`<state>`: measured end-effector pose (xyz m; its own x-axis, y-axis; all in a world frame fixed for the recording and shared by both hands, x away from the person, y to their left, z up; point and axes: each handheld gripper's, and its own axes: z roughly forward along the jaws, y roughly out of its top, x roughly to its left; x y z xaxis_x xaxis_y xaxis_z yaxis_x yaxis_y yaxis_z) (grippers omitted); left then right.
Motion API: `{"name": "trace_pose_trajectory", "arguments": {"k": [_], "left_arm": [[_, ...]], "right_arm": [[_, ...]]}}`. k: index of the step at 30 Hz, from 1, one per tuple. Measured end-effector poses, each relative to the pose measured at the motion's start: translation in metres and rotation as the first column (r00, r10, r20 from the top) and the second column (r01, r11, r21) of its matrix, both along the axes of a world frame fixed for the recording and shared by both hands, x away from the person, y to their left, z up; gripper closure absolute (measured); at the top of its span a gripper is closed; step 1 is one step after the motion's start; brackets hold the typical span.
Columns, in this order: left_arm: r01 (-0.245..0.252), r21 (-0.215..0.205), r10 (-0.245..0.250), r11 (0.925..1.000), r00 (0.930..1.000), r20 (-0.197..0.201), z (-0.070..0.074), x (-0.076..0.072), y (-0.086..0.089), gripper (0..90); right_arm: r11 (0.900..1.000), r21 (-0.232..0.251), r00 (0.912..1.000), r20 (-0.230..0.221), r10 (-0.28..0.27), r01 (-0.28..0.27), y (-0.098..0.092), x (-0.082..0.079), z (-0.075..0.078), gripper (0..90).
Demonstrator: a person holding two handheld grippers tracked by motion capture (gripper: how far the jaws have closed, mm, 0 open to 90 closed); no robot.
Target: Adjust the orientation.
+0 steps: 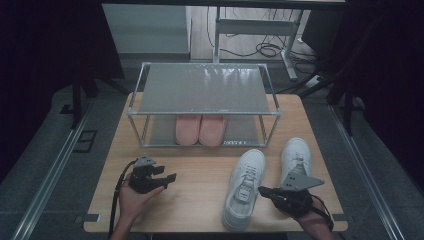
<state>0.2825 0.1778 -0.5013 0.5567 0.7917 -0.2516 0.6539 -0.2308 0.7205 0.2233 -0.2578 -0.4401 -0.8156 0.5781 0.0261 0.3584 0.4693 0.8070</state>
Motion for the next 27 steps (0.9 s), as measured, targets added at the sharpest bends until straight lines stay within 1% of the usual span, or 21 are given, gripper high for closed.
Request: {"name": "trace_pose_trajectory", "arguments": {"k": [4, 7, 11, 13, 17, 21, 27], "left_arm": [[0.002, 0.005, -0.002, 1.0, 1.0, -0.008, -0.001, 0.0, -0.001, 39.2], [0.004, 0.005, -0.004, 1.0, 0.9999, -0.009, -0.001, 0.0, -0.002, 39.3], [0.002, 0.006, -0.002, 1.0, 0.9999, -0.015, -0.002, 0.0, -0.002, 39.3], [0.002, 0.006, -0.002, 1.0, 0.9998, -0.018, -0.002, 0.0, -0.003, 39.3], [0.007, 0.007, -0.007, 0.9999, 0.9998, -0.02, -0.002, 0.0, -0.004, 39.3], [0.013, 0.013, -0.013, 0.9998, 0.9996, -0.023, -0.004, 0.001, -0.006, 39.3], [0.017, 0.014, -0.017, 0.9997, 0.9996, -0.024, -0.004, 0.0, -0.007, 39.3]], "right_arm": [[0.999, 0.006, 0.9993, -0.004, 0.037, -0.037, 0.008, -0.007, 0.001, 90.0], [0.998, 0.004, 0.9983, -0.01, 0.057, -0.057, 0.009, -0.014, -0.002, 90.0], [0.999, -0.002, 0.9986, -0.032, 0.042, -0.042, 0.002, -0.019, -0.008, 90.0], [0.999, -0.008, 0.9981, -0.05, 0.035, -0.035, -0.001, -0.022, -0.013, 90.0], [0.999, -0.017, 0.9965, -0.073, 0.04, -0.042, -0.002, -0.027, -0.024, 90.0], [0.999, -0.012, 0.9961, -0.077, 0.042, -0.043, -0.001, -0.031, -0.026, 90.0], [0.996, -0.005, 0.9946, -0.061, 0.084, -0.084, 0.01, -0.042, -0.021, 90.0]]}}
